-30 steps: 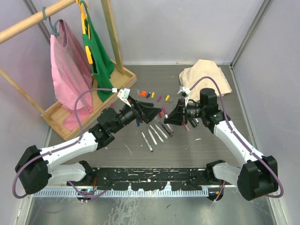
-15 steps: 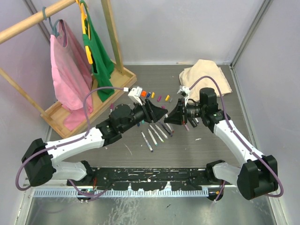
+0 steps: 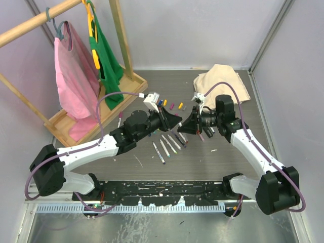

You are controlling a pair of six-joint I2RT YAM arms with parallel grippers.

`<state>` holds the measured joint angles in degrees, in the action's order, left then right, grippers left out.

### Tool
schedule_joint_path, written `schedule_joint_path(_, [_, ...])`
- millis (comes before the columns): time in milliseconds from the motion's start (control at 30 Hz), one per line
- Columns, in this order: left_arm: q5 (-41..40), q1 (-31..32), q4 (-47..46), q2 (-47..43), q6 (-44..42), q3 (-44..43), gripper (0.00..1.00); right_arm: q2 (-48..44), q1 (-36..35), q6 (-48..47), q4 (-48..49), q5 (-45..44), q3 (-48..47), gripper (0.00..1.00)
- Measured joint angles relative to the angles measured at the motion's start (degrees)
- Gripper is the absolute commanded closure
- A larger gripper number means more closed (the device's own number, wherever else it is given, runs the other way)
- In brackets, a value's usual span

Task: Open the pen caps
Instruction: Open the pen cap from the pen.

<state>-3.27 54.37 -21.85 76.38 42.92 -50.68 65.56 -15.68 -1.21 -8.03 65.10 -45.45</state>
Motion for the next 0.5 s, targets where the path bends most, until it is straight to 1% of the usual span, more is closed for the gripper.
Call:
schedule_joint_path(33, [0.00,0.00,0.07,0.04,-0.35,-0.02,1.00,0.00,0.02,0.00,0.00,-0.09,0.00,0.99])
schedule_joint_path(267, [-1.16,-0.17,0.09,-0.02,-0.48,-0.02,1.00,0.00,0.02,-0.11,0.33,-1.14,0.00,0.99])
schedule_joint_path(500, [0.11,-3.06,0.42,-0.70,-0.31,-1.07,1.00,0.74,-0.57,-0.61,3.19,-4.00,-1.66,0.99])
